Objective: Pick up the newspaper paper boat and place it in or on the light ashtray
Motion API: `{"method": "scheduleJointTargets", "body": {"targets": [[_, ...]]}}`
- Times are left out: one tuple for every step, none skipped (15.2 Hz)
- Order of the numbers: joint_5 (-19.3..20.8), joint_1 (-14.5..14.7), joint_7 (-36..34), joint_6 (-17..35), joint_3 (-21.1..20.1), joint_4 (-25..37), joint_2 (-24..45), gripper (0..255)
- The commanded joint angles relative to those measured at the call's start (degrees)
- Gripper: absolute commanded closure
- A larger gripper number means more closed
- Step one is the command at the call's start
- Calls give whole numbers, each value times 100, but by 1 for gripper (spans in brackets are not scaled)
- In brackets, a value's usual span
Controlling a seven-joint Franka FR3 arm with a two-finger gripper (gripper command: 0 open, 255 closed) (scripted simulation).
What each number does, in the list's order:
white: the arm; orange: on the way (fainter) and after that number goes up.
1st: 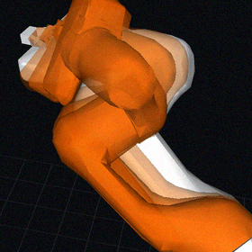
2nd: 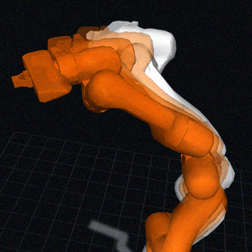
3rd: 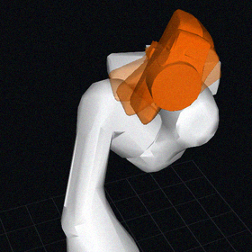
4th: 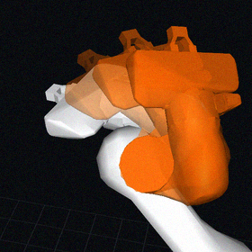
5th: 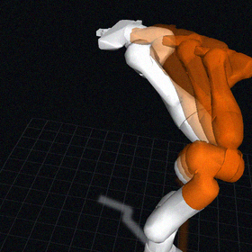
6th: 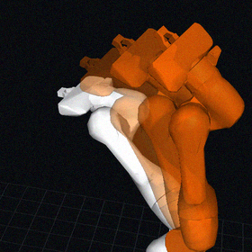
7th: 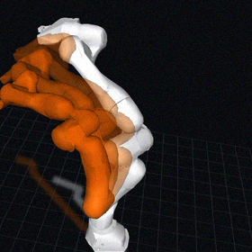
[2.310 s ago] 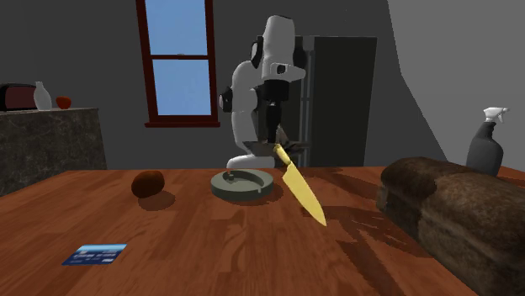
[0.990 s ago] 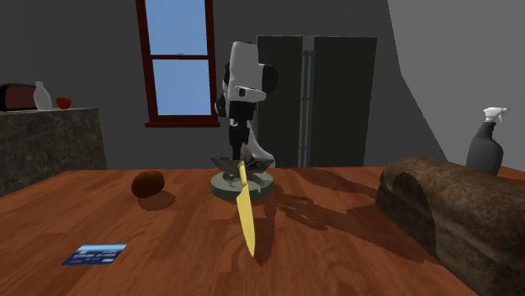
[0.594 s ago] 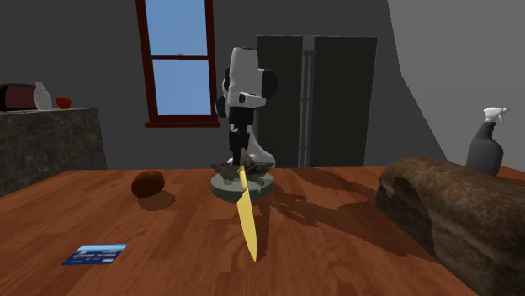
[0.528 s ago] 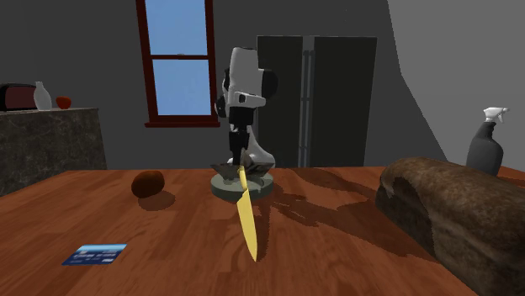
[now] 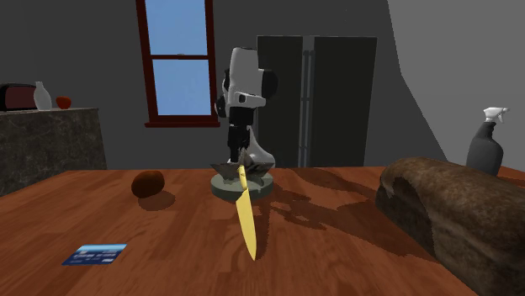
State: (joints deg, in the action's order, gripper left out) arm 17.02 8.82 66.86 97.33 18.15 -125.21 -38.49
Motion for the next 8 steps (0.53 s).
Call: {"method": "scheduleJointTargets", "body": {"targets": [[-30,12,11,-185,-43,201,20,0],[-59,22,24,-369,-83,410,48,0],[-87,33,37,-552,-122,625,83,0],[-108,41,48,-697,-151,800,116,0],[-108,41,48,-697,-151,800,117,0],[-108,41,48,-697,-152,800,116,0],[-108,41,48,-697,-151,800,116,0],[-108,41,48,-697,-151,800,116,0]]}}
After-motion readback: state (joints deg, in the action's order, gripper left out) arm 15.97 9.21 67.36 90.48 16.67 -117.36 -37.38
